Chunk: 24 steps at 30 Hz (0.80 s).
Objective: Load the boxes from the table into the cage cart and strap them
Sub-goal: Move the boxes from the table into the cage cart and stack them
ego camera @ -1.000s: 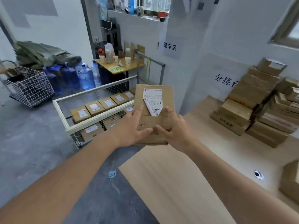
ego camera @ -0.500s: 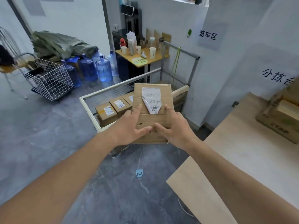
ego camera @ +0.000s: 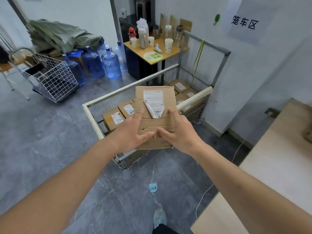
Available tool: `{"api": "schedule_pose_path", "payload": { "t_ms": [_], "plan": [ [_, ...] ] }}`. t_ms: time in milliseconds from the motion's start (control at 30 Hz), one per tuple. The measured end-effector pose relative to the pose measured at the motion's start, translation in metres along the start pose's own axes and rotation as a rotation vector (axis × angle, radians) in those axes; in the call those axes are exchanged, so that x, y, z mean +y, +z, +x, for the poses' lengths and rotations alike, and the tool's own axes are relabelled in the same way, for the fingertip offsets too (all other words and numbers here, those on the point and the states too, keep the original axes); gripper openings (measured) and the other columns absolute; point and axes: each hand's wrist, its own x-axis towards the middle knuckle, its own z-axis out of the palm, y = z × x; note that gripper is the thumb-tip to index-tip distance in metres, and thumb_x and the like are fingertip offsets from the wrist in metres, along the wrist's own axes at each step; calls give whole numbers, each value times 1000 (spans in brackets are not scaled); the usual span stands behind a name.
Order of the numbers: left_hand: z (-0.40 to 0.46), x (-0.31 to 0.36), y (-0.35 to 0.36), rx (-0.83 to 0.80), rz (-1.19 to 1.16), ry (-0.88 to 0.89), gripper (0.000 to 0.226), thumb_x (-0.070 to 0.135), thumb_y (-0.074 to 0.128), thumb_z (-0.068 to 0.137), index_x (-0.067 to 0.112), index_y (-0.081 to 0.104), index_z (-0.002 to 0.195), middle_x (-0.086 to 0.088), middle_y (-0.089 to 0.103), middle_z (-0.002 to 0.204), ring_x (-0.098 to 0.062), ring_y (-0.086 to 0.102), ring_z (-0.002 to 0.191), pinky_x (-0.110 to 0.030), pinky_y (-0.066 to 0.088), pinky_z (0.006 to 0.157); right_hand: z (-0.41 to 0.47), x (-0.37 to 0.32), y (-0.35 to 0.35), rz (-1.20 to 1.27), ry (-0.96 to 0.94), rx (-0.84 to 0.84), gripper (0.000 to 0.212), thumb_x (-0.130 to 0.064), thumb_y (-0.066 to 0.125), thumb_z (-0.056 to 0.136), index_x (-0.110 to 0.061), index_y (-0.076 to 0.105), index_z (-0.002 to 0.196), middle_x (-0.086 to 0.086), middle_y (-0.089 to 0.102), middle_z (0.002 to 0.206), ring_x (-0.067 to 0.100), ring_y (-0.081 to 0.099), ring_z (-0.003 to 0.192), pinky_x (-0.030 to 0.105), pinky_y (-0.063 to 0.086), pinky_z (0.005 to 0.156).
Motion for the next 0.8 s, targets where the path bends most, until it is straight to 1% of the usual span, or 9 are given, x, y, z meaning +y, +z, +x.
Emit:
{"api": "schedule_pose_path", "payload": {
  "t_ms": [133,367,500,633,700,800],
  "plan": [
    [43,-8,-3,-17,-33,-48,105,75,61,85,34,5,165,-4,38,159,-25,45,139,-49,42,115,49,9,-3,-2,2,-32,77,-52,70,92,-37,27,154,5,48,133,19,50,113,29,42,86],
    [116,-29,-21,-68,-72,-94,106,73,64,86,34,5,165,-4,37,157,-26,46,136,-48,45,112,126,15,-1,-27,49,-58,84,-53,69,92,-35,22,159,5,46,142,19,49,122,28,42,93],
    [169,-58,-31,-107,-92,-128,103,74,64,85,37,7,163,-2,29,153,-28,46,132,-48,49,108,179,15,12,-38,91,-62,80,-52,69,93,-33,26,157,6,47,143,19,49,120,27,41,90],
    [226,-91,-43,-175,-102,-108,102,73,65,86,35,10,163,-2,31,148,-25,48,127,-46,49,107,232,16,33,-63,165,-57,83,-54,68,92,-34,24,159,5,48,143,15,47,113,27,43,89],
    [252,-109,-46,-219,-109,-108,104,74,65,85,34,10,164,-3,31,148,-25,48,127,-45,48,108,257,19,44,-77,202,-66,83,-54,68,92,-33,24,159,6,48,144,17,48,118,28,44,93],
    [287,-133,-44,-271,-119,-119,104,75,64,85,32,11,164,-4,33,147,-25,46,129,-46,47,109,290,22,61,-100,249,-74,84,-54,68,92,-31,24,160,5,48,146,21,49,128,34,47,102]
  ]
}}
